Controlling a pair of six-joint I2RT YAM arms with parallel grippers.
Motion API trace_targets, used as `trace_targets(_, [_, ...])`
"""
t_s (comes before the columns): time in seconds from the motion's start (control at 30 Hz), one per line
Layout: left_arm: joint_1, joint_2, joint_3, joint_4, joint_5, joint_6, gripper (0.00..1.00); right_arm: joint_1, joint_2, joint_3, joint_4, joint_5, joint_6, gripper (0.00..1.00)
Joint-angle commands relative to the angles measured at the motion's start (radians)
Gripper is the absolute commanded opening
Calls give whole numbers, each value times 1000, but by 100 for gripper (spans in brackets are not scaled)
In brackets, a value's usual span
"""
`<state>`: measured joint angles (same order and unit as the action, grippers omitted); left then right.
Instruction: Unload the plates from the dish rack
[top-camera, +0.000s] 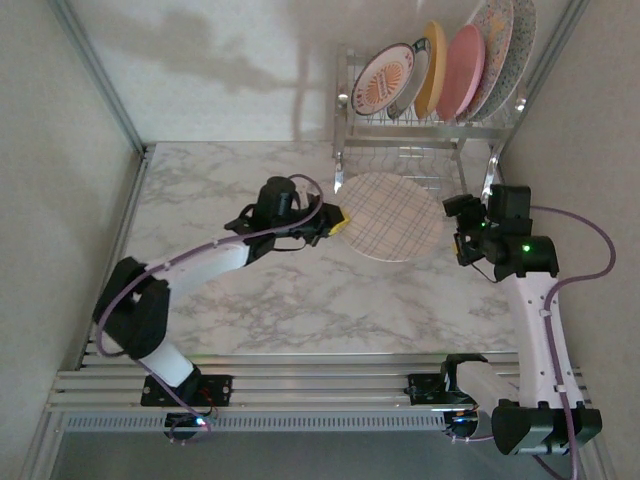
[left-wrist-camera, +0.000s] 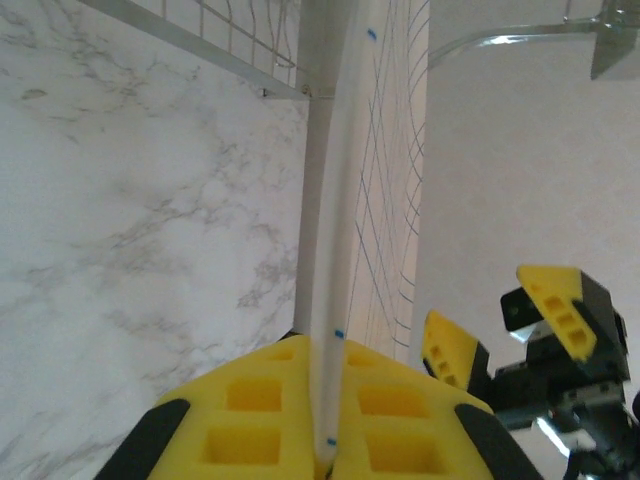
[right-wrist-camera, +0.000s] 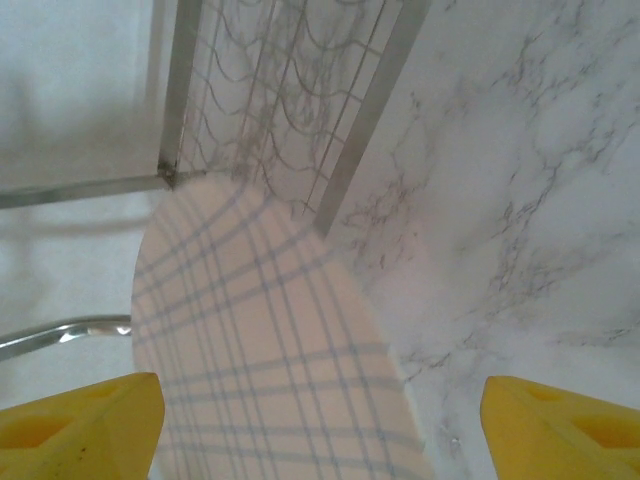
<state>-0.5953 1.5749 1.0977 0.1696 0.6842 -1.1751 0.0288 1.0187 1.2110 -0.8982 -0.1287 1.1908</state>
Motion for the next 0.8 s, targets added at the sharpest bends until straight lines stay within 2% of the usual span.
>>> trace_targets(0.0, [38, -105, -36, -62, 106, 143, 0, 3, 7, -11, -37, 31, 33, 83])
trace_targets(0.1, [86, -191, -100, -152, 141, 200, 0, 9, 24, -82, 95, -84, 114, 83])
trace_targets(0.17, [123, -264, -160, -180, 131, 209, 0, 39, 54, -108, 146, -118, 161, 83])
trace_targets(0.3, [231, -423, -299, -179, 84, 160, 0, 153, 134, -51, 136, -60, 153, 84])
trace_targets(0.43, [358, -526, -405, -101, 68, 91, 0, 260, 167, -72, 239, 15, 161, 85])
trace_targets(0.6, [508, -546, -462, -73, 14, 88, 0, 345, 205, -134, 487, 41, 36, 85])
trace_targets(0.67, [570, -538, -513, 30, -8, 23, 0, 367, 206, -165, 611, 34, -42, 85])
trace_targets(0.77, [619, -468, -565, 237, -47, -55, 0, 406, 194, -222, 832, -36, -251, 85])
